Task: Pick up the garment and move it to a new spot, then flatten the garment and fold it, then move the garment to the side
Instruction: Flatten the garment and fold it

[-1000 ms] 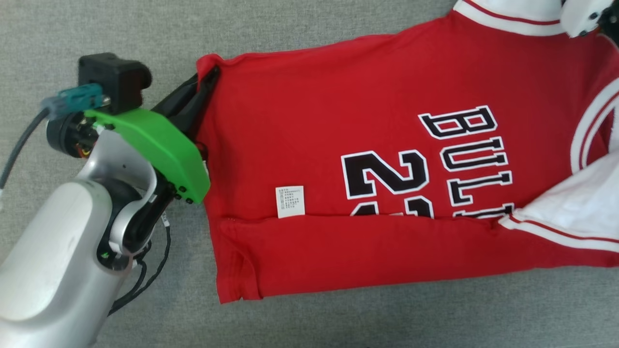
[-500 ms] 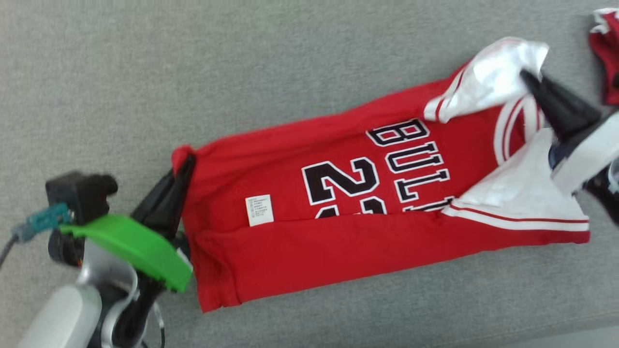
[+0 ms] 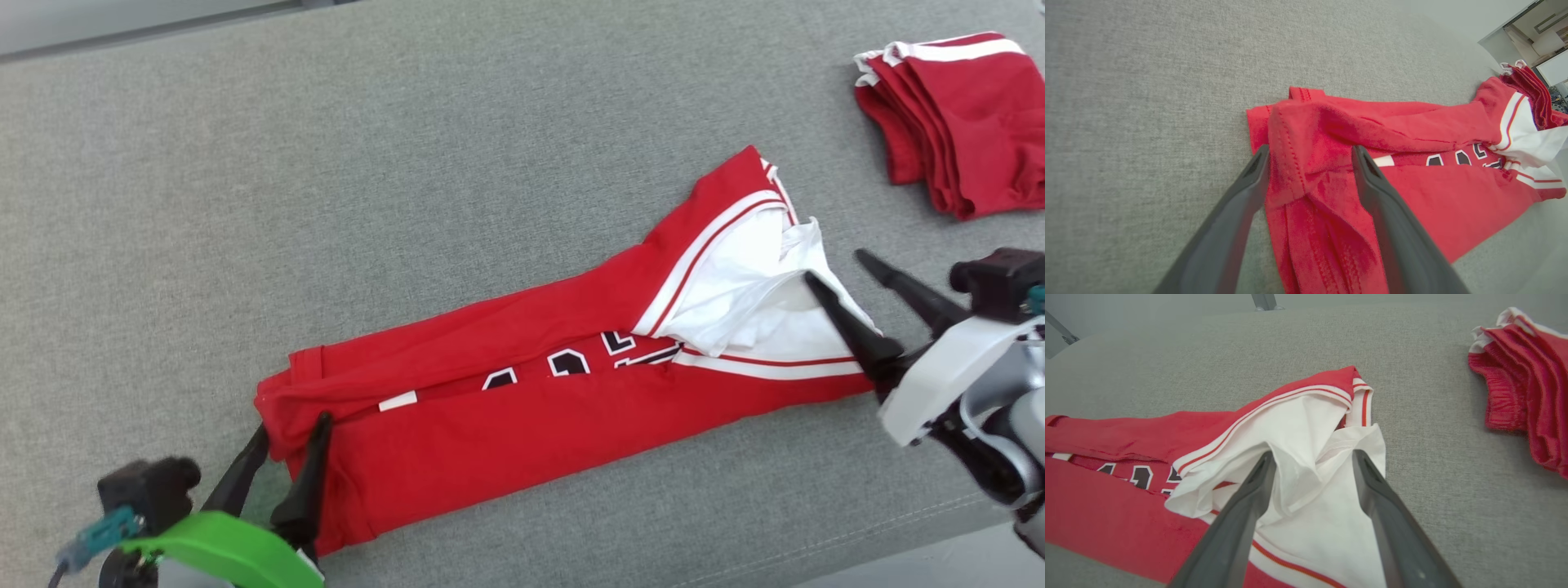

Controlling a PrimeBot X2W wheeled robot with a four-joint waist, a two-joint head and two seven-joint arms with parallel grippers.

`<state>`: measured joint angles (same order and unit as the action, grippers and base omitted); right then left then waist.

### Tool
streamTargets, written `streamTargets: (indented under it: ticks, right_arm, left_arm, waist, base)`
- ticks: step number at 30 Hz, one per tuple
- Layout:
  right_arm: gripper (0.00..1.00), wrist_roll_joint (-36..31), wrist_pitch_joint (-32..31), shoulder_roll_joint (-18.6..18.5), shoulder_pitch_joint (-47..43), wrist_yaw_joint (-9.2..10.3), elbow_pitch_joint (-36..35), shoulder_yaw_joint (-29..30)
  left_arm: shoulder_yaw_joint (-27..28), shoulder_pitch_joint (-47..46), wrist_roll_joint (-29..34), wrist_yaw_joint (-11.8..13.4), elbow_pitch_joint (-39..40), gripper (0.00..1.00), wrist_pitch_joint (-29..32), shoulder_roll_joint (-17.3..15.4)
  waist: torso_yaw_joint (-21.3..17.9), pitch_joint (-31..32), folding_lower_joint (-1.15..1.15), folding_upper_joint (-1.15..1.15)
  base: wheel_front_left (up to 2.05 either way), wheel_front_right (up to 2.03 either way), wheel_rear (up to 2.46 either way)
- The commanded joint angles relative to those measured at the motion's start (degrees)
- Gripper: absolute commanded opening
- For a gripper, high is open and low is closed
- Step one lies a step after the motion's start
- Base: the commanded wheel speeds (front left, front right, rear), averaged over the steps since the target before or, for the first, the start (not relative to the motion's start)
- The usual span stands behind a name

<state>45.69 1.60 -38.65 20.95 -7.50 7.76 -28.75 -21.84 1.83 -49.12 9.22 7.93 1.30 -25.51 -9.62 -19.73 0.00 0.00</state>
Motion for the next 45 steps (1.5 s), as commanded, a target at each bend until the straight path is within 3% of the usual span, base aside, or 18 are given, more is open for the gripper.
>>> streamTargets:
  ticks: [1,5,10,17,23,31,40,41,45]
  right_arm:
    - [1.0,-0.6,-0.3,-0.5,-1.2,0.02,0.2,1.2]
    - [1.0,-2.0,-2.2,-0.5,-2.6,0.01,-0.2,5.9]
    - [1.0,-7.2,-7.3,3.0,-0.3,0.0,1.6,9.4]
    - [1.0,-18.1,-15.8,8.5,4.9,0.01,7.2,11.7]
    - [1.0,-24.2,-19.1,10.7,5.3,0.02,12.8,12.6]
    - [1.0,-26.0,-19.8,10.8,2.1,0.05,16.5,15.4]
    - [1.0,-14.7,-22.6,13.8,0.7,-0.29,17.2,9.7]
    - [0.0,-13.4,-22.9,14.0,0.6,-0.33,17.4,8.5]
    - [0.0,-7.2,-21.7,13.1,0.7,-0.26,18.8,6.4]
  left_arm:
    - [0.9,1.8,1.3,1.3,-0.8,1.0,-1.9,0.0]
    - [4.5,5.1,5.6,6.2,-1.8,1.0,-11.6,1.7]
    - [7.7,6.2,12.5,8.8,-1.0,1.0,-16.3,5.6]
    - [11.0,4.3,23.0,4.0,-0.6,1.0,-16.5,16.0]
    - [14.1,4.2,28.5,-0.3,-2.4,1.0,-16.5,21.1]
    - [16.2,5.1,29.7,-3.1,-2.9,1.0,-16.5,22.6]
    - [15.3,4.9,29.3,-3.0,-3.3,1.0,-16.5,22.6]
    - [15.3,4.9,29.2,-3.0,-3.4,1.0,-16.5,22.6]
    - [14.9,5.6,28.6,-2.8,-4.0,1.0,-16.5,22.6]
  waist:
    - [-0.8,1.0,0.0,0.0]
    - [-0.5,1.8,0.0,0.0]
    - [1.0,2.0,0.0,0.0]
    - [4.9,0.9,0.0,0.0]
    - [7.6,-0.2,0.0,0.0]
    - [8.5,0.1,0.0,0.0]
    - [9.0,0.5,0.0,0.0]
    - [9.2,0.8,0.0,0.0]
    - [10.2,2.4,0.0,0.0]
  base:
    - [0.0,0.0,0.0]
    - [0.0,0.0,0.0]
    - [0.0,0.0,0.0]
    - [0.0,0.0,0.0]
    - [0.0,0.0,0.0]
    - [0.0,0.0,0.0]
    - [0.0,0.0,0.0]
    - [0.0,0.0,0.0]
    - [0.0,0.0,0.0]
